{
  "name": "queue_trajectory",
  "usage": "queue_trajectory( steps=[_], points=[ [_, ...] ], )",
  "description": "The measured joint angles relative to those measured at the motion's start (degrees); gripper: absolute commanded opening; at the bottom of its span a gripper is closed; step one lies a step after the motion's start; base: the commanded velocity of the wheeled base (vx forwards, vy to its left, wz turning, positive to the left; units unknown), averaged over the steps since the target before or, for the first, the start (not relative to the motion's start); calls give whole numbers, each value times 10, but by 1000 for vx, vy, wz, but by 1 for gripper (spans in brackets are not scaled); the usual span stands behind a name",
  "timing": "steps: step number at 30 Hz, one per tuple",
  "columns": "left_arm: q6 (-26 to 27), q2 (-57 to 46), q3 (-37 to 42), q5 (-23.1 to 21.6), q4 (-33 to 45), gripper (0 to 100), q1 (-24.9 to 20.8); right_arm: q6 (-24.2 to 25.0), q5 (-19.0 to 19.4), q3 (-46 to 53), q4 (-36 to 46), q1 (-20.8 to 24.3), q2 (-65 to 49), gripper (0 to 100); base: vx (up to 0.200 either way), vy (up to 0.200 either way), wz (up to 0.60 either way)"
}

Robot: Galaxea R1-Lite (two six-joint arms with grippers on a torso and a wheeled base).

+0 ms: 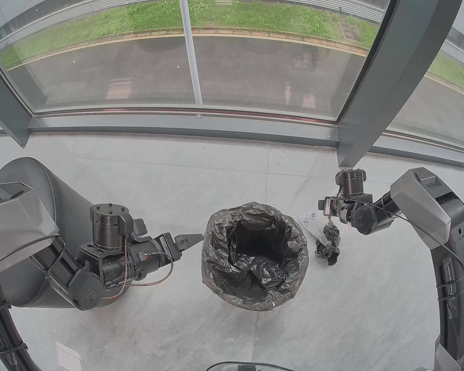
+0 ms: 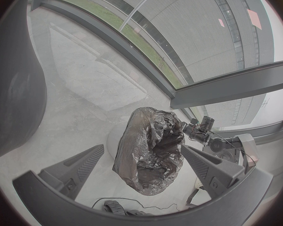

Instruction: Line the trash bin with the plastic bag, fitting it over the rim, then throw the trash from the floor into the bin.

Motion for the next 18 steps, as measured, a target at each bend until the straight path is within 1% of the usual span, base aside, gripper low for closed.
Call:
queue_trajectory(
  steps=[7, 11, 14, 18],
  points=[
    [0, 5, 1, 0, 0, 100, -6, 6, 3, -70, 44, -14, 53, 100, 0, 0, 0],
    [0, 9, 0, 0, 0, 100, -7, 12, 5, -82, 48, -13, 71, 100, 0, 0, 0],
    [0, 12, -1, 0, 0, 100, -8, 12, 19, -86, 49, -13, 81, 100, 0, 0, 0],
    [0, 14, -1, 0, -1, 100, -10, 12, 22, -90, 50, -14, 90, 100, 0, 0, 0]
  ],
)
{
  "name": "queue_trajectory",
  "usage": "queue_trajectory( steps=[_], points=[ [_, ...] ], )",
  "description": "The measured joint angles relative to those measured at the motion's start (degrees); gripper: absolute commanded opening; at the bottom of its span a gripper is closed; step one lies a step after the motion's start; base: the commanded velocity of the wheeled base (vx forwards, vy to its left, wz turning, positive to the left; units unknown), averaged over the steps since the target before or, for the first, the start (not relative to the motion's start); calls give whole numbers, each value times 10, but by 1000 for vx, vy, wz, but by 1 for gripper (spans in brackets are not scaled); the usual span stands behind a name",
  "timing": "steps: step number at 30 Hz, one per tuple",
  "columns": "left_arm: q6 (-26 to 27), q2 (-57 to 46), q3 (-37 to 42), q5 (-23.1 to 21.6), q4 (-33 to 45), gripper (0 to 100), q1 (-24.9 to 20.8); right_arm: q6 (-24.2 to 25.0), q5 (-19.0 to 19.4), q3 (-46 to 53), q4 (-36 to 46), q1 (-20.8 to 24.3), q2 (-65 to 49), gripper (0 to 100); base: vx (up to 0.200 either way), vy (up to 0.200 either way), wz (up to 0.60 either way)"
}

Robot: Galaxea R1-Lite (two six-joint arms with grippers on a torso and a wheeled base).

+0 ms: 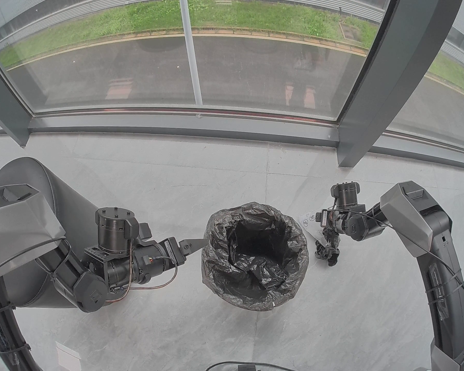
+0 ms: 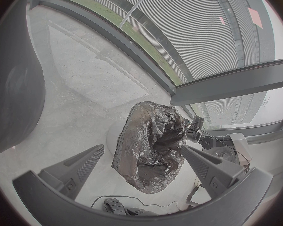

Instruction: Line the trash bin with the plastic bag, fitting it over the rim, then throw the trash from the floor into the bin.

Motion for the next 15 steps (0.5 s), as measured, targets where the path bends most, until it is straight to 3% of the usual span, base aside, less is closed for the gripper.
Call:
queue_trajectory(
  steps=[10, 15],
  points=[
    [0, 4, -1, 0, 0, 100, -1, -1, 3, 4, 4, 4, 10, 100, 0, 0, 0],
    [0, 5, -1, 0, 0, 100, -1, 0, 25, 9, 27, 14, 10, 100, 0, 0, 0]
  ],
)
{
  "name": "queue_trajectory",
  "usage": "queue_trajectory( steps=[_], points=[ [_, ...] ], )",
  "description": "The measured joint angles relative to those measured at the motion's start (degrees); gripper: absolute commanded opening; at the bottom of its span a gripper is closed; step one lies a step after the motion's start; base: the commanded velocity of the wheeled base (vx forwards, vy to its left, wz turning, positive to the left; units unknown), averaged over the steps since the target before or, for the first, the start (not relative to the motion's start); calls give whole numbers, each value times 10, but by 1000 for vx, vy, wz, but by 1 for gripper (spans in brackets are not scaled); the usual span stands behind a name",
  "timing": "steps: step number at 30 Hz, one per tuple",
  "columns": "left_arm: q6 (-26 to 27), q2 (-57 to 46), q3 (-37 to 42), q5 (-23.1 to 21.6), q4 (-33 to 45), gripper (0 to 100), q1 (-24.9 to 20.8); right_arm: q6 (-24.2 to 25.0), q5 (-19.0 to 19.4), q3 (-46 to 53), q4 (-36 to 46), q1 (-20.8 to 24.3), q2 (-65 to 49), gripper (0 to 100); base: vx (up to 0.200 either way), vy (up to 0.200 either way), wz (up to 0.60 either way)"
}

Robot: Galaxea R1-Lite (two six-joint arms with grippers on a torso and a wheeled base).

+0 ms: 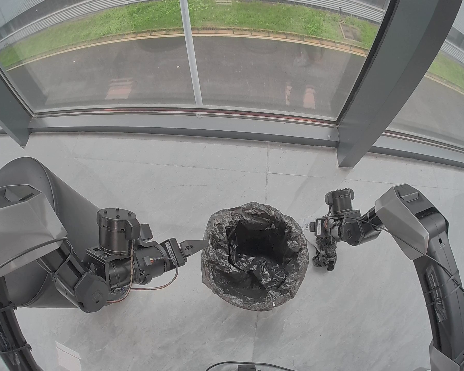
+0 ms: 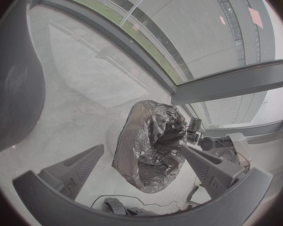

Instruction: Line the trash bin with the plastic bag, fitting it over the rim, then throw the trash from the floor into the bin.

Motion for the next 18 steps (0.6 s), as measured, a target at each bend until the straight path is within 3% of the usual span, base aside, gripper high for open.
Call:
queue_trajectory(
  steps=[18],
  points=[
    [0, 1, 0, 0, 0, 100, -3, -4, 14, -14, 41, 8, 6, 100, 0, 0, 0]
  ],
)
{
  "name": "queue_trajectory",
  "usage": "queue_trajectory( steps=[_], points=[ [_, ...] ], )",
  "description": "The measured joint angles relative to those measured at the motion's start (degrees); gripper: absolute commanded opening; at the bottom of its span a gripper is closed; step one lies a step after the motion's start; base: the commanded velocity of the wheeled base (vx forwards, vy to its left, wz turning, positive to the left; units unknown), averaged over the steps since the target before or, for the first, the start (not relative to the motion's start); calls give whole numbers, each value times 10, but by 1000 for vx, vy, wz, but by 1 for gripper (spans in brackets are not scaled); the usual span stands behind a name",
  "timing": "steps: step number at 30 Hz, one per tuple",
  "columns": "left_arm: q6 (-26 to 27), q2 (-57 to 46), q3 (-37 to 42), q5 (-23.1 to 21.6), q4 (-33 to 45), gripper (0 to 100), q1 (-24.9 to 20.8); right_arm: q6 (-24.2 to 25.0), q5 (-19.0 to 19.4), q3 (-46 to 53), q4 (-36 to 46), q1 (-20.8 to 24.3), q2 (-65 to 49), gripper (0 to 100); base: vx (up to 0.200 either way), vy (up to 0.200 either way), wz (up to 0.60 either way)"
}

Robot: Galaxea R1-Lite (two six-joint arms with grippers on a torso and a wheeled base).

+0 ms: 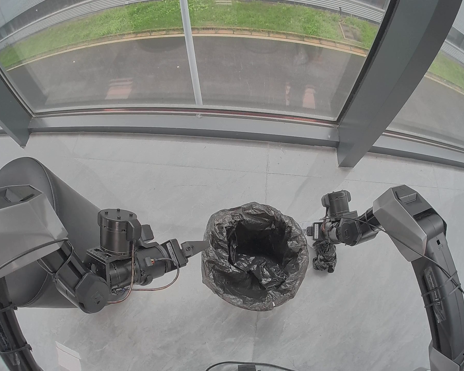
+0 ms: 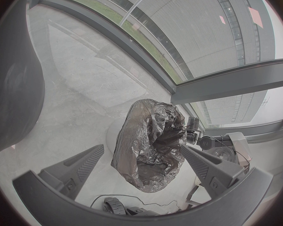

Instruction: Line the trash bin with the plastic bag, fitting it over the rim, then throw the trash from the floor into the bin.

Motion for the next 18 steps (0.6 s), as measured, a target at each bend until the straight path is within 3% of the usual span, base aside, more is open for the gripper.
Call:
queue_trajectory(
  steps=[3, 4, 18],
  points=[
    [0, 0, 0, 0, 0, 100, 0, 0, 1, 0, 1, 0, 1, 100, 0, 0, 0],
    [0, 0, 0, 0, 0, 100, 0, 0, 2, -1, 1, 0, 1, 0, 0, 0, 0],
    [0, 4, 0, 3, -1, 100, -3, 2, 3, -1, -1, 0, 1, 0, 0, 0, 0]
  ],
)
